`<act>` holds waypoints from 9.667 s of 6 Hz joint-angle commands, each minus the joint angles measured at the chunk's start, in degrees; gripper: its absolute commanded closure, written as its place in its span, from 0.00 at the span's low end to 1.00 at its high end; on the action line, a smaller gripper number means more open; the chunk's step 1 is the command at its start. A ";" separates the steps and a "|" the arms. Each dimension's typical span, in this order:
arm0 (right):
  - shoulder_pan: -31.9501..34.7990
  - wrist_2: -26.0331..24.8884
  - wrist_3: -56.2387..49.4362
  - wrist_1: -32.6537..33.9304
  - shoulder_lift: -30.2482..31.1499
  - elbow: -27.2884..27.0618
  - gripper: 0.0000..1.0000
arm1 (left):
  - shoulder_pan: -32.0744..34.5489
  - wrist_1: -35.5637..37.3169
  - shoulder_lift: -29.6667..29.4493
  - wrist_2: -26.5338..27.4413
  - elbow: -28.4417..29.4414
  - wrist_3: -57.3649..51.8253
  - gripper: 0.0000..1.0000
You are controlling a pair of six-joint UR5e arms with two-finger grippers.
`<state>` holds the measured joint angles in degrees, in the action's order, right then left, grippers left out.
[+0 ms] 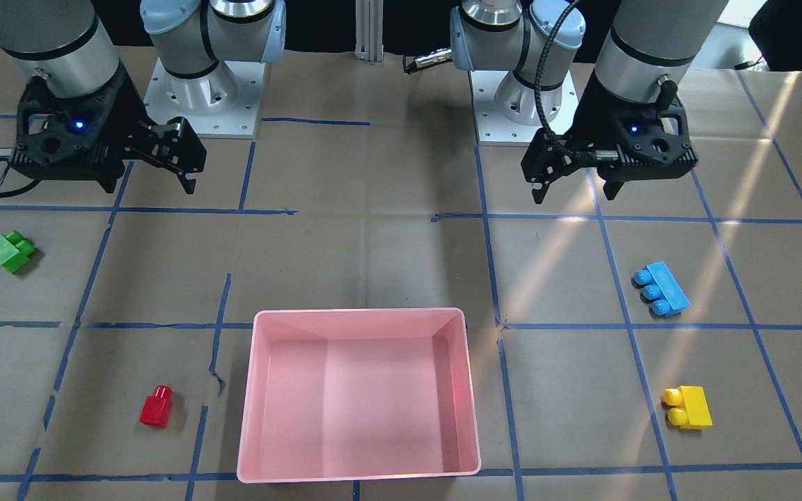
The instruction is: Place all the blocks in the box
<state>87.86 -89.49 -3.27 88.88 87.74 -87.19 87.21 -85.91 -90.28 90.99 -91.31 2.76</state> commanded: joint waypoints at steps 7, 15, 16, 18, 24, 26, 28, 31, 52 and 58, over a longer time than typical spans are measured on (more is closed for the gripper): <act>-28.40 -0.24 -55.15 4.90 -3.18 -0.35 0.00 | -28.06 27.75 -9.98 -0.38 -22.83 -15.68 0.00; -46.20 0.11 -98.15 11.12 -3.97 -17.47 0.00 | -31.05 38.80 -19.49 2.79 -26.47 -28.34 0.02; -46.20 0.37 -98.07 13.84 -3.98 -20.36 0.00 | -31.05 38.72 -19.67 2.70 -26.47 -28.34 0.02; -46.20 0.37 -99.37 33.63 -4.85 -30.71 0.00 | -31.05 38.80 -19.76 2.79 -26.38 -30.18 0.32; -46.11 0.72 -102.46 42.74 -11.25 -31.37 0.00 | -24.33 33.14 -16.08 -1.33 -19.03 -29.32 0.69; -46.11 1.07 -102.46 43.48 -12.50 -31.46 0.00 | -11.60 23.90 -16.15 -1.34 -8.33 -12.02 0.69; -46.11 2.66 -102.81 44.54 -13.12 -31.72 0.00 | 1.66 23.59 -17.20 -5.87 -3.37 -2.96 0.69; -46.11 1.78 -103.16 44.10 -14.96 -32.08 0.00 | 13.50 26.04 -25.78 -6.97 3.65 -5.65 0.69; -6.54 5.65 -33.31 21.86 -8.34 -5.66 0.61 | -21.12 32.56 -38.83 -0.64 5.88 -30.71 0.65; 13.31 4.94 0.28 21.95 -31.92 9.59 0.40 | -19.63 28.35 -34.18 -0.99 5.17 -30.01 1.00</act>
<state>100.86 -84.60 -3.85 110.90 57.49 -77.34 67.06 -57.43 -125.00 90.18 -86.18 -27.41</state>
